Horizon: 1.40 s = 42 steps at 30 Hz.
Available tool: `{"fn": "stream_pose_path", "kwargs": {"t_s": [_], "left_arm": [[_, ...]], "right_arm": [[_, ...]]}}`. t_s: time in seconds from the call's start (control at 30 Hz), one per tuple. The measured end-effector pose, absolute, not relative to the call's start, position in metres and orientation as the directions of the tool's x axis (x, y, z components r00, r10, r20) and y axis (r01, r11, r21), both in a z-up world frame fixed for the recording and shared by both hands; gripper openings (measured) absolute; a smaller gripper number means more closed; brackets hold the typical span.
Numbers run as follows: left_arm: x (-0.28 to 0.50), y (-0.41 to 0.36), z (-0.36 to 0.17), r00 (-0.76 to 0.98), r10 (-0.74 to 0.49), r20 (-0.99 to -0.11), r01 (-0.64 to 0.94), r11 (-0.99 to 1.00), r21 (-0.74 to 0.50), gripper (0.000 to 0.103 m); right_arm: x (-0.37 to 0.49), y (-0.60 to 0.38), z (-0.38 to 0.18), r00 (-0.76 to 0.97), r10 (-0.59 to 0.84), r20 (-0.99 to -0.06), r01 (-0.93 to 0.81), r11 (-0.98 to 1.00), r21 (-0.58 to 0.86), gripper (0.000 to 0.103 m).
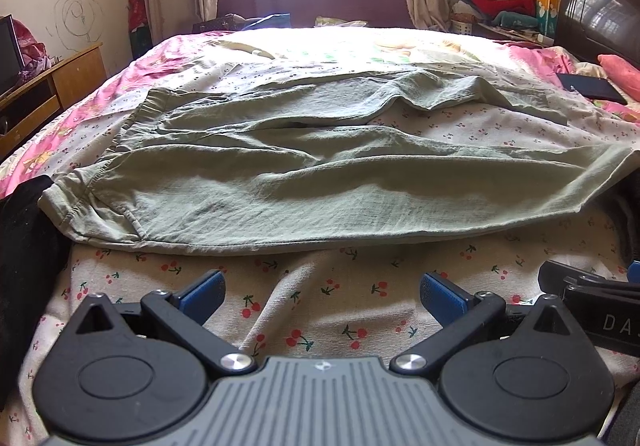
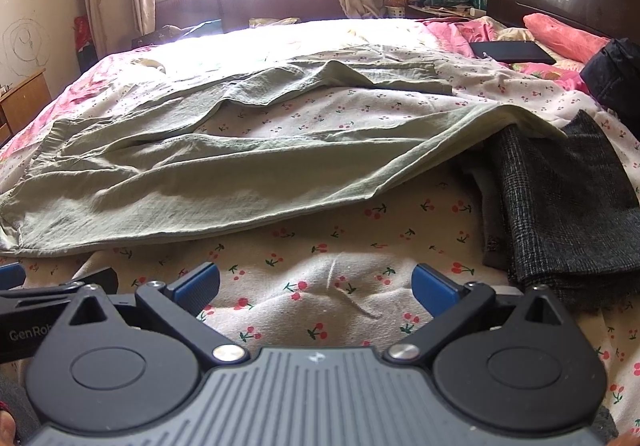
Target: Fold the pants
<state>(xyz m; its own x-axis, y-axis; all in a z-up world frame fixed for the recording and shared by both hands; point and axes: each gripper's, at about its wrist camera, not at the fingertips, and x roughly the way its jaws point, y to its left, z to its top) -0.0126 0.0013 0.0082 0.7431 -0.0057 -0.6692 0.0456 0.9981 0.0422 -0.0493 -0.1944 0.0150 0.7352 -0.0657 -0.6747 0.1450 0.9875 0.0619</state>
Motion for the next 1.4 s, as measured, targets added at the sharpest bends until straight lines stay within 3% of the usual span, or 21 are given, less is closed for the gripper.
{"fn": "stream_pose_path", "kwargs": {"t_s": [1.4], "left_arm": [[-0.0121,0.0009,0.0079,0.744,0.005,-0.668,0.045,0.997,0.057,0.103]], "right_arm": [[-0.0478,-0.1930,0.0125,0.732,-0.059,-0.679,0.138,0.988,0.063,0.101]]}}
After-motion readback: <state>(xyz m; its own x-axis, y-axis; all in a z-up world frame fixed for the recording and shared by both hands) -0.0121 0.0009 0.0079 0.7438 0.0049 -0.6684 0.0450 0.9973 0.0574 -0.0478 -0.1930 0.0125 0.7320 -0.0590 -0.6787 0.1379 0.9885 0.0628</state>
